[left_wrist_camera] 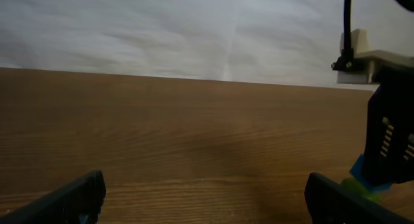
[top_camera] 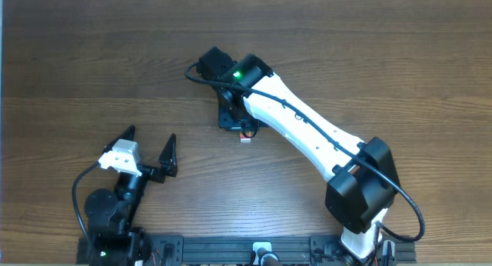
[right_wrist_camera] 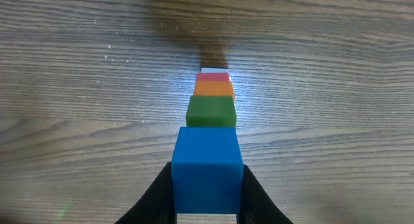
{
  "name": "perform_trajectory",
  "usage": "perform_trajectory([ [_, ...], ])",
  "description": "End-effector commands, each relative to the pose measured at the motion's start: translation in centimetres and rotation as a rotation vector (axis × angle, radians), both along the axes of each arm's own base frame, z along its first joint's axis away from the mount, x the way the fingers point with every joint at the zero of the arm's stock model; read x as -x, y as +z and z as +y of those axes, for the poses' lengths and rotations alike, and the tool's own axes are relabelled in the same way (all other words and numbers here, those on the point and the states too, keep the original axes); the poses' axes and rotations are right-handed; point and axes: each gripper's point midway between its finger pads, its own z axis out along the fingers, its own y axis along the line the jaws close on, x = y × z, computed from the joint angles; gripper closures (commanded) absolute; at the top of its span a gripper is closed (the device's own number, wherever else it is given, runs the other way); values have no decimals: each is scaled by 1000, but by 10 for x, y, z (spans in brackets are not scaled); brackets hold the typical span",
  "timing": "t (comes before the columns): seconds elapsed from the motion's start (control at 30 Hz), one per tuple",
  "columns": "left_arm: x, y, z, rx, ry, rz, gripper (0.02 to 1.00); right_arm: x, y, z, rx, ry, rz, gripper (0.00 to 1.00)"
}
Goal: Stack Cubes
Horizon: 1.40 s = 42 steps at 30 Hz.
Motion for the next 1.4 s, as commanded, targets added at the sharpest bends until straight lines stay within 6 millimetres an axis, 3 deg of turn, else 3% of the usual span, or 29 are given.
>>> perform_trajectory([
  [0.03,0,-1,-2,-17,-12,-8,18,1,-7,-2,18,-7,10,991],
  [1.4,0,-1,-2,-18,-12,-8,18,-3,-15,-2,24,-8,16,991],
])
